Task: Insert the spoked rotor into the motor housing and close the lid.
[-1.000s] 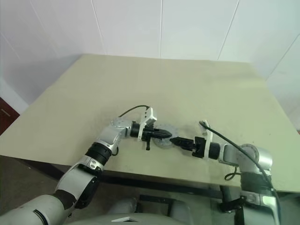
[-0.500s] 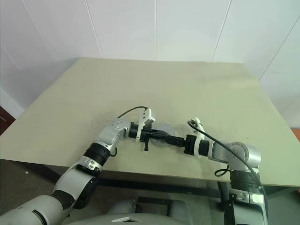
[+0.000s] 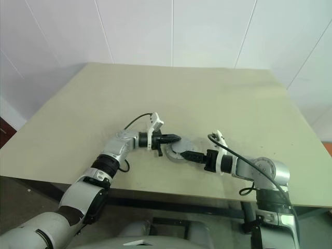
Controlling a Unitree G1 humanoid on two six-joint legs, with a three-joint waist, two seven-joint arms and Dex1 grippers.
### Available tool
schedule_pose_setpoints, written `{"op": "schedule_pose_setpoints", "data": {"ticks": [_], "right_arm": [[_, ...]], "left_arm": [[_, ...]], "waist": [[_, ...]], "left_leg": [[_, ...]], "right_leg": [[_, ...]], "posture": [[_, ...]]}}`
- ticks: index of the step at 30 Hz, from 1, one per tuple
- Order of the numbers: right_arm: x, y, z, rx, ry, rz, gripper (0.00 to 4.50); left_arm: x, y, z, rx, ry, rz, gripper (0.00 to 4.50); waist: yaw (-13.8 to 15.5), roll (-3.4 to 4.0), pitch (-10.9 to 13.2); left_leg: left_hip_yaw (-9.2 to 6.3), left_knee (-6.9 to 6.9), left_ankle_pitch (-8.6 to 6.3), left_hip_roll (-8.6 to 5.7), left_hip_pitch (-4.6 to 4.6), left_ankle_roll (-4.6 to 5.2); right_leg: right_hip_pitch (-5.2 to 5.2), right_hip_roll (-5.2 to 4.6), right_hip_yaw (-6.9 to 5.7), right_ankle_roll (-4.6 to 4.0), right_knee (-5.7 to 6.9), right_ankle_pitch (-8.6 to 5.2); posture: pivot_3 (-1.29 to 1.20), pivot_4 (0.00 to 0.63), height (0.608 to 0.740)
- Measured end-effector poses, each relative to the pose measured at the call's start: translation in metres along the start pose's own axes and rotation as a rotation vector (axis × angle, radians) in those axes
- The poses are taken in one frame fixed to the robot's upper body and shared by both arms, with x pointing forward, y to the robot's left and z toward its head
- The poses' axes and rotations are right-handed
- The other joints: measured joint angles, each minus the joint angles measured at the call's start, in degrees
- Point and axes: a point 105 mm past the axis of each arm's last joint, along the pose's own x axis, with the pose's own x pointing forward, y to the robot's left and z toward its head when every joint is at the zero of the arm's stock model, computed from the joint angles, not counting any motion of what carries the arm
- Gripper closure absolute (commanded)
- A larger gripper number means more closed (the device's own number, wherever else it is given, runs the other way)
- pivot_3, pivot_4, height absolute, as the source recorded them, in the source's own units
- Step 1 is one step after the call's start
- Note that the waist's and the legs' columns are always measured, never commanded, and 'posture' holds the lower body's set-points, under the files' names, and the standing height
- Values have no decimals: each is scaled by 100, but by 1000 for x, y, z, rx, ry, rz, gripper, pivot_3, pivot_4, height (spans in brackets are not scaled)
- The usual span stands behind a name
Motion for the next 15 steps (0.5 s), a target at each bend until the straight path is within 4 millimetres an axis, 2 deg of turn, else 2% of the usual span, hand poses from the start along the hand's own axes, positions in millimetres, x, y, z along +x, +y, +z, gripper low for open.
{"op": "schedule_pose_setpoints", "data": {"ticks": [6,13,15], "right_arm": [[0,2,2,88,-21,17,25],[11,10,1,192,-27,30,25],[17,12,1,210,-36,28,426]], "left_arm": [[-6,-2,-2,28,30,-30,4500],[-8,-3,-2,41,29,-31,4500],[-10,-1,-3,42,32,-24,4500]], "waist": [[0,2,0],[-25,3,-1],[-52,3,-1]], "left_leg": [[-1,-6,0,2,-6,-1],[-3,-17,0,8,-13,-1],[-6,-19,-1,8,-6,-1]], "right_leg": [[-11,-8,3,-20,0,12],[-32,-5,13,-22,11,13],[-32,-2,15,-23,16,14]], "posture": [[0,0,740],[0,0,740],[0,0,740]]}}
